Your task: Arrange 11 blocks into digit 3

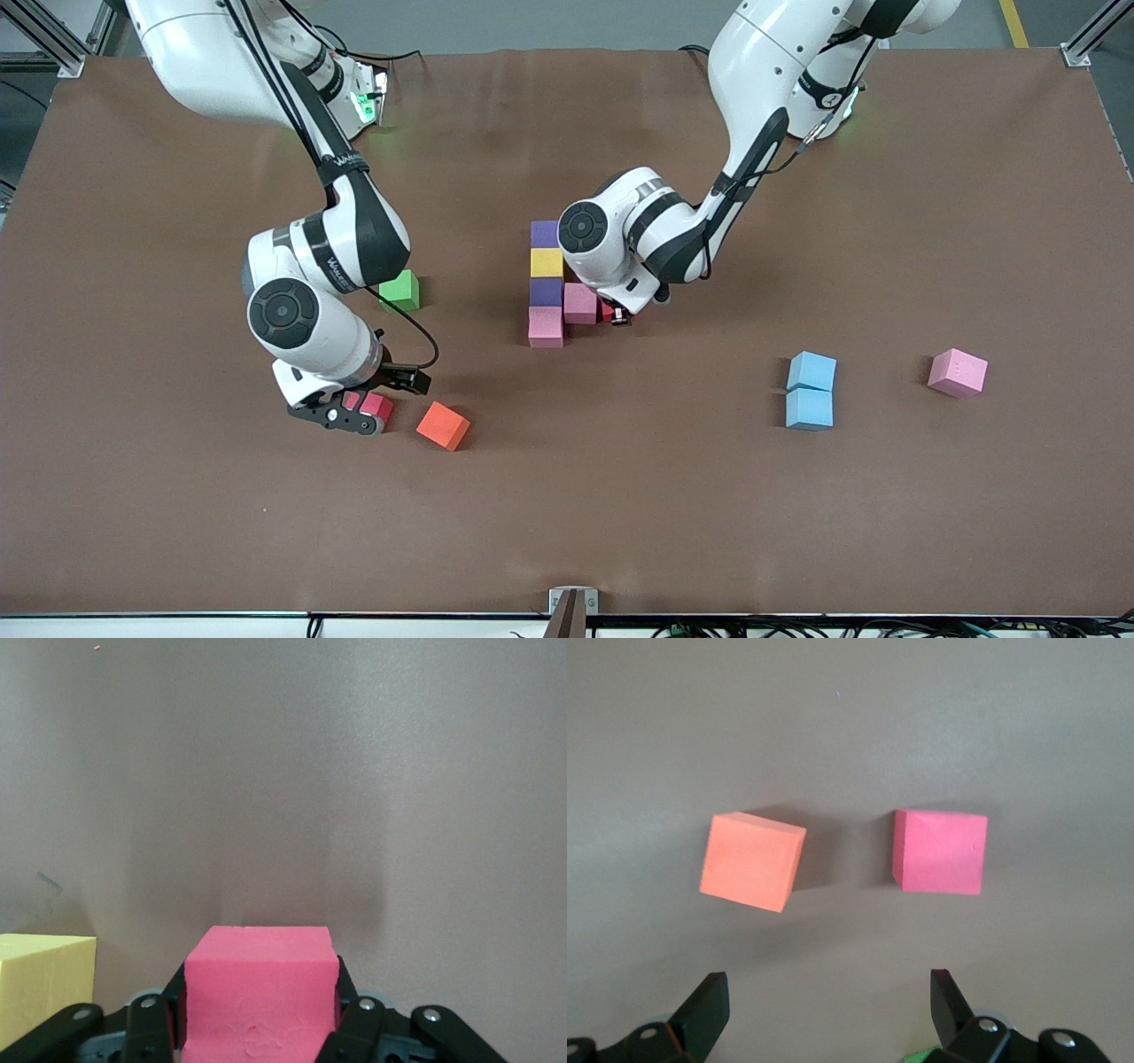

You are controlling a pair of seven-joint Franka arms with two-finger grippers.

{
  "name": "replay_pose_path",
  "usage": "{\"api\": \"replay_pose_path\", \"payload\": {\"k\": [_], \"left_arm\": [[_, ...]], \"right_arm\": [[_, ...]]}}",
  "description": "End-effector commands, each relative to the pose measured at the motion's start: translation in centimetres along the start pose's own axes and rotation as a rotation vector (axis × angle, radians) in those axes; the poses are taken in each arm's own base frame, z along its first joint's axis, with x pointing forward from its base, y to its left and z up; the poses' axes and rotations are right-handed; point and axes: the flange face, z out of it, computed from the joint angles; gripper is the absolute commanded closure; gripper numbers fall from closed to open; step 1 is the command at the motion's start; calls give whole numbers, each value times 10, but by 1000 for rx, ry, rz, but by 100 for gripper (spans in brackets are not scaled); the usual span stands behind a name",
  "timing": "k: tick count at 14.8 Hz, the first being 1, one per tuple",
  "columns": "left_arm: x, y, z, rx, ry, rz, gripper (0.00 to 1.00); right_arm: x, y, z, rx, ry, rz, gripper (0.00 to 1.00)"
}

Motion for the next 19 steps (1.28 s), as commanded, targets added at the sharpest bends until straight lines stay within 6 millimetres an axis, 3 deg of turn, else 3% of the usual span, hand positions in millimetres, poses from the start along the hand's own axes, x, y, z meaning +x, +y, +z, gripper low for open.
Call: {"api": "replay_pose_path", "payload": {"k": [1,6,9,11,13,15,17,18,19], "left_arm": [[-8,6,-12,-38,-12,-2,87],[-10,5,-8,-34,-8,6,86],[-10,5,-8,-34,-8,8,84],[-11,5,-4,-32,-8,9,76],[-13,5,-1,-37,-21,9,66],[-14,6,-2,-40,-26,9,50],[-14,6,-4,-45,-29,12,29],[-15,5,-4,-48,-25,22,0],[-18,1,-4,-53,-22,38,0]], "right_arm": [[-31,24,7,1,12,3,0],[-60,43,30,-4,7,-2,0],[-84,55,54,-5,21,-22,0],[-97,63,66,-10,24,-40,0],[-104,65,73,-26,13,-60,0],[-107,67,74,-29,9,-65,0],[-110,69,78,-34,1,-77,0],[-111,70,79,-35,-1,-89,0],[-114,71,83,-39,-9,-102,0]]}}
